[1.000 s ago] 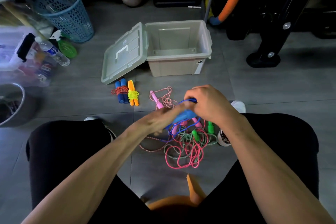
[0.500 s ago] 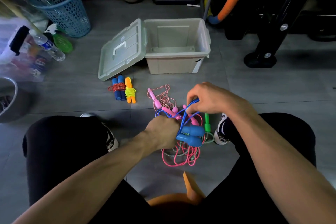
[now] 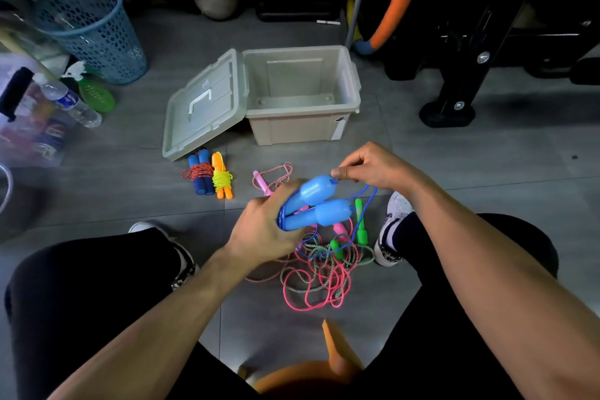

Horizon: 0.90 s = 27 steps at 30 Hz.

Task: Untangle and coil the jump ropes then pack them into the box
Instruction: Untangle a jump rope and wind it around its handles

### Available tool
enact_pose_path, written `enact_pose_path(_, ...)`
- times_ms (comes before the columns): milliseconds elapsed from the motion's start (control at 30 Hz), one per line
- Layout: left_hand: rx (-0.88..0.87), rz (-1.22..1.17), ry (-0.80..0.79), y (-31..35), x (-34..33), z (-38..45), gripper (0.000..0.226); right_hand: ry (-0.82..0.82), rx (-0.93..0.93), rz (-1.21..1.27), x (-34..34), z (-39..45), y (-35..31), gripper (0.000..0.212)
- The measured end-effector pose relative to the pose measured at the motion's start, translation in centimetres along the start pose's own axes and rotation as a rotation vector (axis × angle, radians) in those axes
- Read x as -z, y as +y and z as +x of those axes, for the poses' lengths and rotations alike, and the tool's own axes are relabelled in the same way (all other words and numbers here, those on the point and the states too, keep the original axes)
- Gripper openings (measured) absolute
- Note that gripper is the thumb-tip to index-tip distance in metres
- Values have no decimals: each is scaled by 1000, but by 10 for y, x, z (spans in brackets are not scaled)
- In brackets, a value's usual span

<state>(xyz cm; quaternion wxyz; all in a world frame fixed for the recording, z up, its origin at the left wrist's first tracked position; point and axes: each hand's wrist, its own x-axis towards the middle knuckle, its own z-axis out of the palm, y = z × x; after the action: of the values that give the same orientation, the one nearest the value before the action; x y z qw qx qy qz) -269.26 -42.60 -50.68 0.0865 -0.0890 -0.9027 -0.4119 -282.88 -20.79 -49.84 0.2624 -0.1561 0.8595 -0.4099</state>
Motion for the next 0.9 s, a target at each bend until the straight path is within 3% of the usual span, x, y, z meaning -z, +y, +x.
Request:
enact_pose_path(67,48,-74,96,1,1,4,35,6,4,29,0,-3,2,14)
enact_pose_path(233,409,-175,250,6,6,16,23,-92,-26,-35,-14,-13,4,17)
enact_pose_path(433,826,-401,145,3,4,28,12,-126,-52,-108,-48,-19,14,25)
enact_pose_path(667,711,-31,133,-13,11,27,20,-261,-5,-326,-74,-34,-9,35)
enact_pose_path(900,676,167,-16,-19,3,16,40,-244,124,-397,-63,-44,-36,39)
